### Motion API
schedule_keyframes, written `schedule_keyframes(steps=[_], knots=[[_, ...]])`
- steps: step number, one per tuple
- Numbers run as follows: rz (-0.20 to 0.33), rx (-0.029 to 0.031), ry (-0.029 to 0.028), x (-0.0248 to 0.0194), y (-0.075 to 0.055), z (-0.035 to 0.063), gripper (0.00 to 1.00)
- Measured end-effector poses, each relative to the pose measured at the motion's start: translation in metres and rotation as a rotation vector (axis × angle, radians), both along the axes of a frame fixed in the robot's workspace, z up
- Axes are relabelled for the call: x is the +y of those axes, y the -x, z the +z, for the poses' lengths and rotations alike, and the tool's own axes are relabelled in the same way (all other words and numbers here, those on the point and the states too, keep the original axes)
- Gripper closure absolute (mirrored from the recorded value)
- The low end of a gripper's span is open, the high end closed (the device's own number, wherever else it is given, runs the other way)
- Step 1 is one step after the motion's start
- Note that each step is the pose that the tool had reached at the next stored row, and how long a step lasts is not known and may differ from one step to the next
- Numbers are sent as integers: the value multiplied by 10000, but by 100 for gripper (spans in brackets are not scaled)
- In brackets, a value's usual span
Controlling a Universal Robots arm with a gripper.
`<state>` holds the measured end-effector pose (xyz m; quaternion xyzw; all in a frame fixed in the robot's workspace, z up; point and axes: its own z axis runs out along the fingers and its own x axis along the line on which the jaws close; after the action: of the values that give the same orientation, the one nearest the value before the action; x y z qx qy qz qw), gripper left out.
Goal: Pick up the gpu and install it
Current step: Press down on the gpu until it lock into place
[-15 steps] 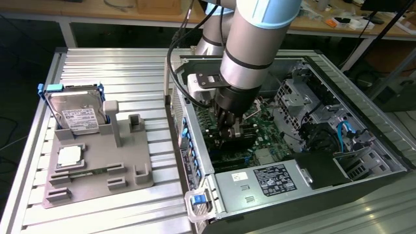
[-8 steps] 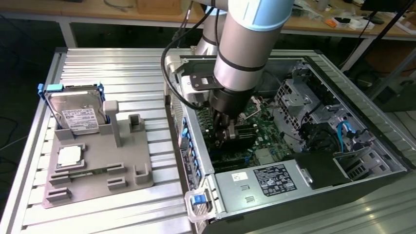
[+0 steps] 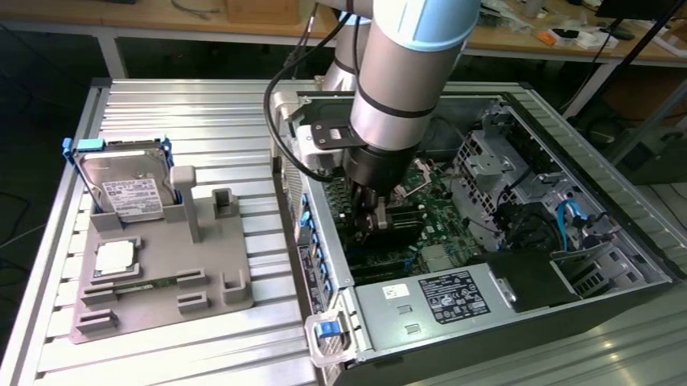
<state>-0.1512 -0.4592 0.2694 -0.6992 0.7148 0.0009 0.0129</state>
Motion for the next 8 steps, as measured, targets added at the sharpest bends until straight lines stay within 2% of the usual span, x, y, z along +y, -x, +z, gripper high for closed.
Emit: schedule_keyframes(steps=[2, 7, 8], knots=[[-2, -6, -10, 2, 7, -33, 89], [-2, -9, -15, 2, 7, -37, 89], [-3, 3, 2, 5, 5, -18, 89]])
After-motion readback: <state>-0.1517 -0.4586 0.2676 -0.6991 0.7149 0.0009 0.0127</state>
